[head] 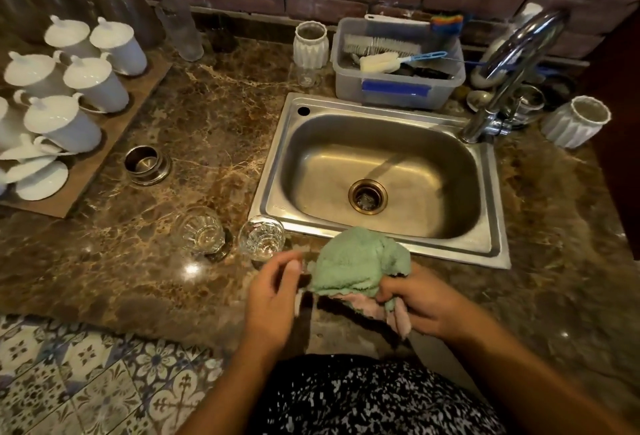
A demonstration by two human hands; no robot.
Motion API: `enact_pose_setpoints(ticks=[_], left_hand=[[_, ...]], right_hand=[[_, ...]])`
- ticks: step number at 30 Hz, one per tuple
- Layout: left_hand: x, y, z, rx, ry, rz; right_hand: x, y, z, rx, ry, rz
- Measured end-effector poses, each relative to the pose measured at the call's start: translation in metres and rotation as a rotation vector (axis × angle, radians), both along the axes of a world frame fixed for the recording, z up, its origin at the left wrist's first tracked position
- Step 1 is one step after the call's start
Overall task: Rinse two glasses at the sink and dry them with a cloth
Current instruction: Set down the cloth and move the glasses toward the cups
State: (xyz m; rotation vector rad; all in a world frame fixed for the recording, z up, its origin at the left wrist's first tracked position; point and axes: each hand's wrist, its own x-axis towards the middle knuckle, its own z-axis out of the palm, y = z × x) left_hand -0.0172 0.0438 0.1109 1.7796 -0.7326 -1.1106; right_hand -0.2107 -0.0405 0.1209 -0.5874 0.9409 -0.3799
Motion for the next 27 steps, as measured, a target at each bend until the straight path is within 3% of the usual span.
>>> enact_pose_setpoints(ticks=[3, 5, 12, 17, 24, 27], left_hand=[[-0.019, -0.02, 0.006, 0.135, 0.554, -0.215], [-0.024, -0.03, -0.003, 0.221, 0.622, -0.257], [-0.041, -0.049, -0.026, 0.259, 0.405, -0.277], [-0.055, -0.059, -0.046, 0.23, 0.286, -0.333], [-0.059, -0.07, -0.075, 0.228, -0.329, -0.506], [-0.059, -0.07, -0.079, 0.241, -0.347, -0.471]], right_hand=[[-0.01, 0.002, -0.002, 0.046, 0.003, 0.066], [-0.018, 0.004, -0.007, 0.125, -0.01, 0.065], [-0.043, 0.001, -0.042, 0.193, -0.01, -0.271], [-0.056, -0.002, -0.061, 0.075, 0.245, -0.357], [-0.067, -0.01, -0.091, -0.394, 0.793, -0.164], [-0.06, -0.011, -0.08, -0.636, 0.94, -0.063]])
